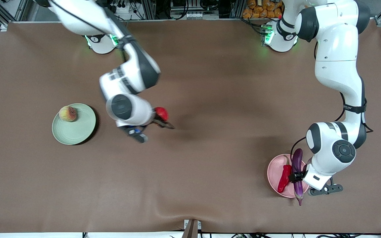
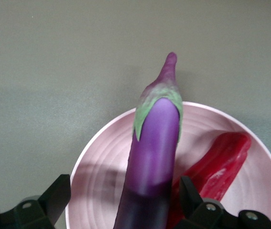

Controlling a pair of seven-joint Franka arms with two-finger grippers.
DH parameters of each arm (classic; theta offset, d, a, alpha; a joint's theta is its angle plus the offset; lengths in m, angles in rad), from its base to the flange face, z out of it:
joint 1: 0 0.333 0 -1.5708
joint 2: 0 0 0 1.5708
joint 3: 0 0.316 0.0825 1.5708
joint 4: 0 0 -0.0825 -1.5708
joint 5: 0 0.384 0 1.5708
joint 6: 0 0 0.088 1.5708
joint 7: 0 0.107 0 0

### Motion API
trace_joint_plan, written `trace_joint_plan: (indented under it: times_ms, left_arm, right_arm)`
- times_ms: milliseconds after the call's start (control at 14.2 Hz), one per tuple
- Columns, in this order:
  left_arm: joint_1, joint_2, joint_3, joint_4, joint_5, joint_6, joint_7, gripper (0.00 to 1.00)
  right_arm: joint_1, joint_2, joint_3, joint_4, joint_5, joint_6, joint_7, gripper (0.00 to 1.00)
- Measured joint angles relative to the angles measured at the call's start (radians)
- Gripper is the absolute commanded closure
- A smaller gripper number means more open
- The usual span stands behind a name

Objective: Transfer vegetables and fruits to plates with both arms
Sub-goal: 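Carry the eggplant to the pink plate while the right gripper lifts the pomegranate, then release the eggplant and pomegranate onto their plates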

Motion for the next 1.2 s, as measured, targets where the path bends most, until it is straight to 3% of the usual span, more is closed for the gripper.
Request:
trace_joint_plan:
  times_ms: [211,493,846,1057,1198]
  left_arm:
    - [-0.004,-0.002,0.0,0.009,0.0,0.001,0.0,0.0]
    - [-0.01,-0.023,0.0,0.012,0.0,0.003,-0.001,0.0]
    - [-0.009,-0.114,0.001,-0.015,0.0,-0.081,-0.005,0.0]
    - [-0.003,-0.249,0.009,-0.12,0.0,-0.146,-0.005,0.0]
    - [0.011,-0.377,0.021,-0.232,0.003,-0.156,-0.005,0.0]
  right_arm:
    - [-0.143,0.007,-0.015,-0.051,-0.099,-0.005,-0.26,1.0]
    - [-0.336,0.013,-0.023,-0.12,-0.134,-0.002,-0.594,1.0]
    - [-0.409,0.004,-0.056,-0.189,-0.179,0.065,-0.805,1.0]
    - [-0.462,0.004,-0.077,-0.268,-0.179,0.166,-0.985,1.0]
    - [-0.517,0.005,-0.08,-0.319,-0.179,0.23,-1.078,0.64]
